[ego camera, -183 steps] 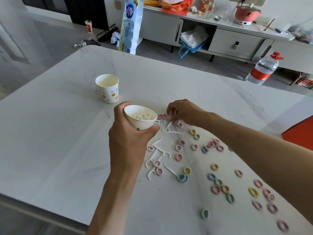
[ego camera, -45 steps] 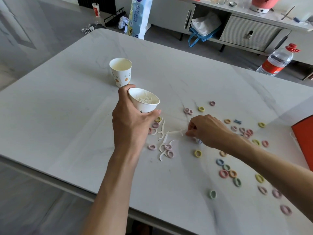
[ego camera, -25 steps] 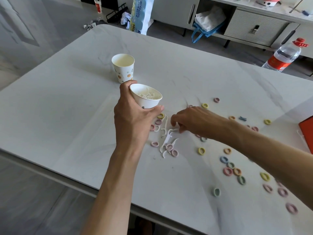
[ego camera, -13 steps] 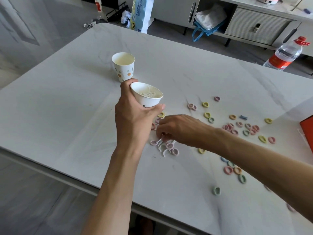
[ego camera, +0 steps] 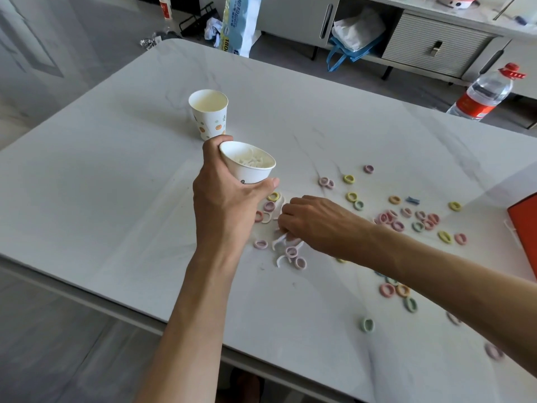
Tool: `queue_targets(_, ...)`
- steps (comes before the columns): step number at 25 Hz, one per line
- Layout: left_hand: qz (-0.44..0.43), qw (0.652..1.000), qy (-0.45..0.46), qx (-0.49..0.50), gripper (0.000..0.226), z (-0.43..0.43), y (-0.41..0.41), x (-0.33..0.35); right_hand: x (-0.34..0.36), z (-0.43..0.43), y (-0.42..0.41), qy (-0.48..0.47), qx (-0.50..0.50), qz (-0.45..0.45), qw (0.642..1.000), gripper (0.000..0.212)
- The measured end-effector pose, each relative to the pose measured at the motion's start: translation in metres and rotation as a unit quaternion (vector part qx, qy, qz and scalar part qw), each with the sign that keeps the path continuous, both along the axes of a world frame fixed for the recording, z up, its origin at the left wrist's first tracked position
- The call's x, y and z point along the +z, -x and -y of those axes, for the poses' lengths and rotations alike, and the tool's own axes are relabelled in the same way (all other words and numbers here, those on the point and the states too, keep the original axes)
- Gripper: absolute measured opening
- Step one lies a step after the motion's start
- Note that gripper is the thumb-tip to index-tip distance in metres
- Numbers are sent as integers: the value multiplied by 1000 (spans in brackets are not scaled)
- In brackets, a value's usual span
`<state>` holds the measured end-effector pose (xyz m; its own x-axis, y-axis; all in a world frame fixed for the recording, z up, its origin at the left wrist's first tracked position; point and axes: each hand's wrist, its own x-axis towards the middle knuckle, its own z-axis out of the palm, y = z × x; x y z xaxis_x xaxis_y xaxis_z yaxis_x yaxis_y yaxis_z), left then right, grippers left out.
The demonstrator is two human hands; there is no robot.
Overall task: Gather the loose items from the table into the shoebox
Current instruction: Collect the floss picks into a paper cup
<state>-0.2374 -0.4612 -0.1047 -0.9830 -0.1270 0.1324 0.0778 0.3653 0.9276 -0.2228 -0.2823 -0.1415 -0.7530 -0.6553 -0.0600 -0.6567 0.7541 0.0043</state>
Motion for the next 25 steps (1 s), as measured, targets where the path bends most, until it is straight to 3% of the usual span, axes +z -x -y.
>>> queue_targets(3,2,1000,-2,-5,70,1,1,-1,-4,-5,-10,-5,-33,-53,998,10)
queue_targets(6,-1,1000,7,-1,69,2,1,-2,-3,-13,-9,47,-121,-2,992,10)
queue_targets(9,-15,999,33,-4,70,2,0,-3,24,-18,9,199,-307,90,926,17)
queue_targets(10,-23,998,58,-7,71,2,0,-3,40,-20,18,254,-318,80,910,19)
queue_targets(13,-44,993,108,-24,72,-4,-2,-2,98,-16,37,248,-216,31,944,17)
queue_targets(16,-43,993,103,-42,71,-9,-3,0,127,5,48,104,-107,34,988,12)
queue_targets(18,-37,994,85,-51,69,-9,-4,1,125,24,52,19,-33,7,999,15)
queue_targets(20,-35,996,67,-48,67,-8,-5,3,123,35,51,60,-20,16,998,16)
queue_targets(23,-33,998,49,-37,67,-2,-3,3,122,32,48,217,-101,97,966,23)
queue_targets(25,-30,998,38,-35,66,0,-2,2,116,25,47,256,-130,114,951,21)
